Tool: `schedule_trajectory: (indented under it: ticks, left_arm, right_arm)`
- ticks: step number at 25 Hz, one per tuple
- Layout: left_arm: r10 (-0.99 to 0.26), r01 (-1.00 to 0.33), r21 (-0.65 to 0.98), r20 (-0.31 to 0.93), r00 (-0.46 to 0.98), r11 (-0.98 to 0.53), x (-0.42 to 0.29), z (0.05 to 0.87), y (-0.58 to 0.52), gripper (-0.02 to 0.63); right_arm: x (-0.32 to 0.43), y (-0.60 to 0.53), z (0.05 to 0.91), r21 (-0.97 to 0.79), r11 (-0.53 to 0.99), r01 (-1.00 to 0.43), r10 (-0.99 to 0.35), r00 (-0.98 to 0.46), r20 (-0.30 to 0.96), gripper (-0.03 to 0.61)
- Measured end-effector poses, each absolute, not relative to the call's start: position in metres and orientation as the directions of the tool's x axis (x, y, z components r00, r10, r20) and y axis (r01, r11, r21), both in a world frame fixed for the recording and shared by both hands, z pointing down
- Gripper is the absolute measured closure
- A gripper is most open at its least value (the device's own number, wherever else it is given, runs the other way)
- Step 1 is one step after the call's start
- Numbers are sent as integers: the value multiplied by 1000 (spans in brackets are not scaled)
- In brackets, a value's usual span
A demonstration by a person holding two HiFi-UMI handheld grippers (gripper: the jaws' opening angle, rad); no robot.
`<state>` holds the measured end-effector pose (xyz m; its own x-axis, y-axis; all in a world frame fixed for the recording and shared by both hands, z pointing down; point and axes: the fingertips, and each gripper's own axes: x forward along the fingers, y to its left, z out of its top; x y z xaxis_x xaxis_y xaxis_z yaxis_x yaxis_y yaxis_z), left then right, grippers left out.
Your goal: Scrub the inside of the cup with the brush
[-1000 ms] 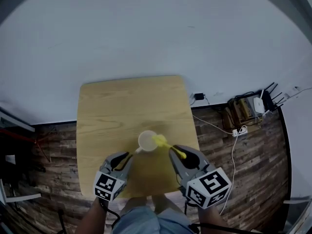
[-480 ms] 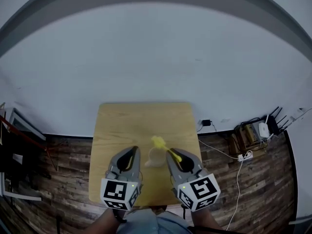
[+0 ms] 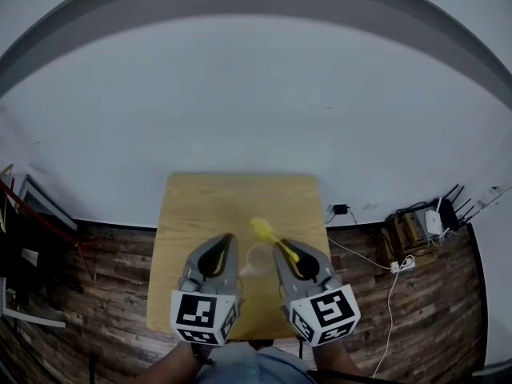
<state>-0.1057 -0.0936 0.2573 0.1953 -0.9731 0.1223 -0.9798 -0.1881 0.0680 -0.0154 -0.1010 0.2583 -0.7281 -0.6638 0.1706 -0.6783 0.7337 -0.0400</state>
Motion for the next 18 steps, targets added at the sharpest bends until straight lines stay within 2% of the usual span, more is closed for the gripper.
schedule_trajectory:
  ticks: [18]
  left_arm:
    - [-968,-976,20,121,220,-219,-102,260,-95,593]
  right_arm:
    - [-22,-105,264,-31,733,-680,-664,-724,186,538]
